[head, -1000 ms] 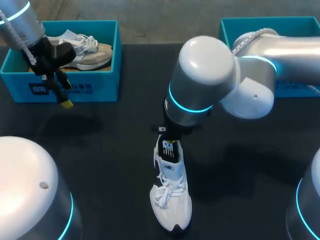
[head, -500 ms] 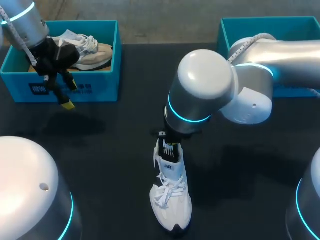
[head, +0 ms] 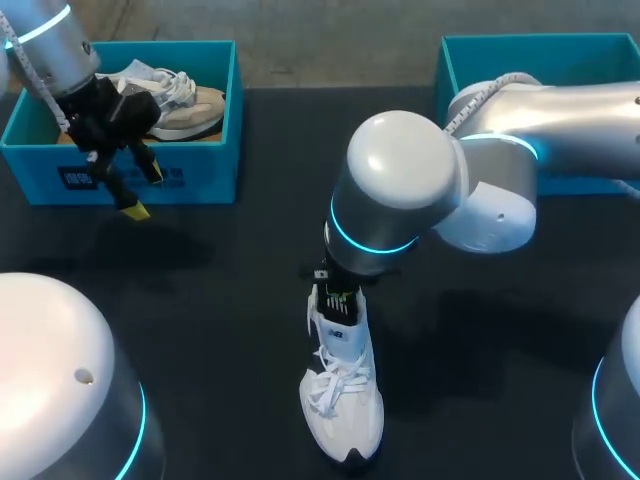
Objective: Take the shoe out of the shoebox, open the shoe tongue, remove and reinsert the insole, then place the shoe into the shoebox
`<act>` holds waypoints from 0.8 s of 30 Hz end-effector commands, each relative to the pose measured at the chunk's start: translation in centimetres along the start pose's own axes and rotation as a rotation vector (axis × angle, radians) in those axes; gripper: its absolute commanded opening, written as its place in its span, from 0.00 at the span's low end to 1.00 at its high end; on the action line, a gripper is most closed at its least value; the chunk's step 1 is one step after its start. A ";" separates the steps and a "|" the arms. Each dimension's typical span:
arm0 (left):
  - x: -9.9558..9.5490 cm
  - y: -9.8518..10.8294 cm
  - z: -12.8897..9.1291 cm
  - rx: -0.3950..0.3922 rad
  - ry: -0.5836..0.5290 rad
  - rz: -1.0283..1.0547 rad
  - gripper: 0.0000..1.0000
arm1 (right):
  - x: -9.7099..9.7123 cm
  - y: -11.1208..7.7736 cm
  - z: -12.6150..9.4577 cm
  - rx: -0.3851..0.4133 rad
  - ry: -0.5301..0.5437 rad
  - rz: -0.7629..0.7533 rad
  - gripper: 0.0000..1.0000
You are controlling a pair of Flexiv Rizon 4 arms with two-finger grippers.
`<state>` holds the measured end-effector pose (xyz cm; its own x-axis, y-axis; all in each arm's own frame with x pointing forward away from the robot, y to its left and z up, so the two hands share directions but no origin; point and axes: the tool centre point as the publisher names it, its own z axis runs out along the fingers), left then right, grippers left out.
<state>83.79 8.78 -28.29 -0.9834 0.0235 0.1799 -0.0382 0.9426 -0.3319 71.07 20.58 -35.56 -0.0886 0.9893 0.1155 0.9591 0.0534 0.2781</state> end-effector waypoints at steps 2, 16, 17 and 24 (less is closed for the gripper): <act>-0.1 0.0 0.0 -0.001 0.002 0.001 1.00 | 0.0 -0.1 0.2 0.000 0.003 0.000 0.00; 0.1 -0.4 0.6 0.036 0.021 0.076 1.00 | 0.2 -0.1 0.4 -0.049 -0.001 -0.008 0.00; 0.1 -0.4 0.7 0.040 0.022 0.090 1.00 | 0.2 -0.1 0.4 -0.056 0.000 -0.007 0.00; 0.2 -0.6 1.2 0.053 0.033 0.138 1.00 | 0.2 0.0 1.4 -0.087 0.016 -0.005 0.00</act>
<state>83.29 7.80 -28.95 -0.9739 0.1619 0.1592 0.0860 0.9119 -0.4013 71.42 20.92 -36.03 -0.0955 0.9882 0.1194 0.9329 0.0471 0.3571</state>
